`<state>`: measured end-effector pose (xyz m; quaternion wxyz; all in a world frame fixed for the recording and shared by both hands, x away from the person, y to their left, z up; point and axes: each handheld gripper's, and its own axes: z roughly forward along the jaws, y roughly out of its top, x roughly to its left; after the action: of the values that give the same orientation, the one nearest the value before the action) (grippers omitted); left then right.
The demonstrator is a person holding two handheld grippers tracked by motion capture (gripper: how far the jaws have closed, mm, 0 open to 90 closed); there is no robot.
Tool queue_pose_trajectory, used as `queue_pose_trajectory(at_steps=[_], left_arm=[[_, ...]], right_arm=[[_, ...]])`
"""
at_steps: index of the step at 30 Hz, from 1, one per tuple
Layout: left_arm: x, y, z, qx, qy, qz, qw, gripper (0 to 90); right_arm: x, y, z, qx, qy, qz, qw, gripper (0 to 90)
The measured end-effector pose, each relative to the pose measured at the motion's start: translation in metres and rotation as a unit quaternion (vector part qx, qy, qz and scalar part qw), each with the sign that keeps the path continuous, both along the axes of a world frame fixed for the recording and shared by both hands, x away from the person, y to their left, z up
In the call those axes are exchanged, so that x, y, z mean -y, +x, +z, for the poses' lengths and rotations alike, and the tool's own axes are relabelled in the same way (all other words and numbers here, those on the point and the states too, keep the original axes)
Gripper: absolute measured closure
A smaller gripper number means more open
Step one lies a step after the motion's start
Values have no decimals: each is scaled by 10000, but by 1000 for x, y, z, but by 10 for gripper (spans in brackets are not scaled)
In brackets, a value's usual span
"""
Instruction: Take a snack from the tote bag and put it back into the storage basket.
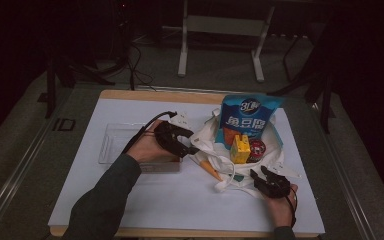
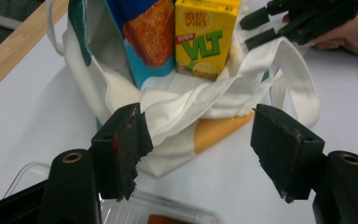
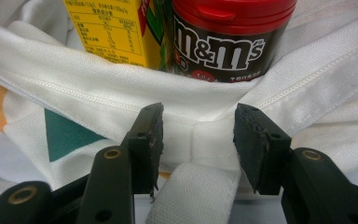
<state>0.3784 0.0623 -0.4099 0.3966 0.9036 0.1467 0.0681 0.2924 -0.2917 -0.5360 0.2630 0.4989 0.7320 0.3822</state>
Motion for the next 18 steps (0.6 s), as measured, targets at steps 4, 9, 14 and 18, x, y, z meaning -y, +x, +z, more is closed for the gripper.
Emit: queue_pose_trajectory(at_steps=[4, 9, 14, 18], left_arm=[[7, 0, -1, 2, 16, -59, 10000, 356], [16, 0, 0, 67, -6, -86, 9999, 360], [26, 1, 2, 146, -88, -60, 9998, 362], [33, 1, 2, 139, -54, -62, 9999, 362]], right_arm=[[0, 0, 0, -1, 1, -3, 10000, 526], [0, 0, 0, -1, -1, -3, 10000, 526], [0, 0, 0, 11, -9, 2, 10000, 526], [0, 0, 0, 7, 0, 1, 10000, 526]])
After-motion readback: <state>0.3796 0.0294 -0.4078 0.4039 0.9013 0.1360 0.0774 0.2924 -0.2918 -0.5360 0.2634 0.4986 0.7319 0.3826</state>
